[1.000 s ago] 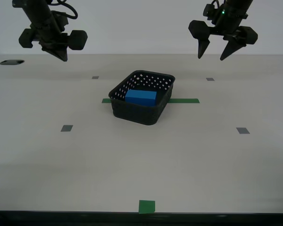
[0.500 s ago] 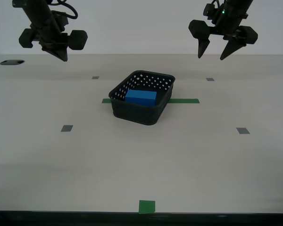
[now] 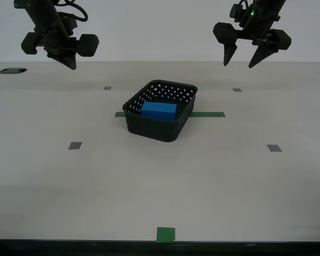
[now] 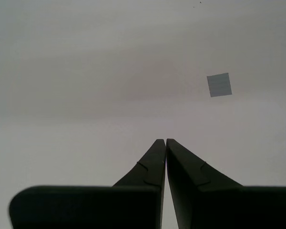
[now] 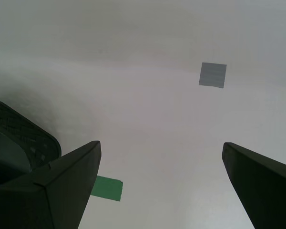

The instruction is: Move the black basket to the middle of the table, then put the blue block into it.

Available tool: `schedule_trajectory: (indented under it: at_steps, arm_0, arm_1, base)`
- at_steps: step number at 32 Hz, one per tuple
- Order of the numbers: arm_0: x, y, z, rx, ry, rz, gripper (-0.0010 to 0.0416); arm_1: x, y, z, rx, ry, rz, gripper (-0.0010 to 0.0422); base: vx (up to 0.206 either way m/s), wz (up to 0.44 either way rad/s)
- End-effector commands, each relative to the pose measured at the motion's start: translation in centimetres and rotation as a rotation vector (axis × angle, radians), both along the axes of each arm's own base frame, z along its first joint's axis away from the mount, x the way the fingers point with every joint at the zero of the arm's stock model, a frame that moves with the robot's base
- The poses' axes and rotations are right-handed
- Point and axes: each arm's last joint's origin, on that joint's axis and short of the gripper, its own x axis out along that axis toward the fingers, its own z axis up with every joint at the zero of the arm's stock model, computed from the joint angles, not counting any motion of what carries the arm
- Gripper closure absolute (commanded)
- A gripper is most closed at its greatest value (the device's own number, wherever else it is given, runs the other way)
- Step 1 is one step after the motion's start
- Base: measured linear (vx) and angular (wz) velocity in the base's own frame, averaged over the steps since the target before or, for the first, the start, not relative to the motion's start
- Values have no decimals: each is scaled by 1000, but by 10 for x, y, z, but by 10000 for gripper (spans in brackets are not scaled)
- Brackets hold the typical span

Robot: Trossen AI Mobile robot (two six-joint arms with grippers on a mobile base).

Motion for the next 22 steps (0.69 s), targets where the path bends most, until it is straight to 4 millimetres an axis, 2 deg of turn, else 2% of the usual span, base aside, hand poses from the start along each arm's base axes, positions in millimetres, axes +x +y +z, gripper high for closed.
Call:
schedule_trajectory:
  at_steps: [1,22]
  arm_0:
    - [0,0,0,-1,-1,0,51]
    - [0,0,0,-1,-1,0,51]
  arm_1:
    - [0,0,0,0,-1,-4,412]
    - [0,0,0,0,-1,-4,412]
  base:
    - [0,0]
    - [0,0]
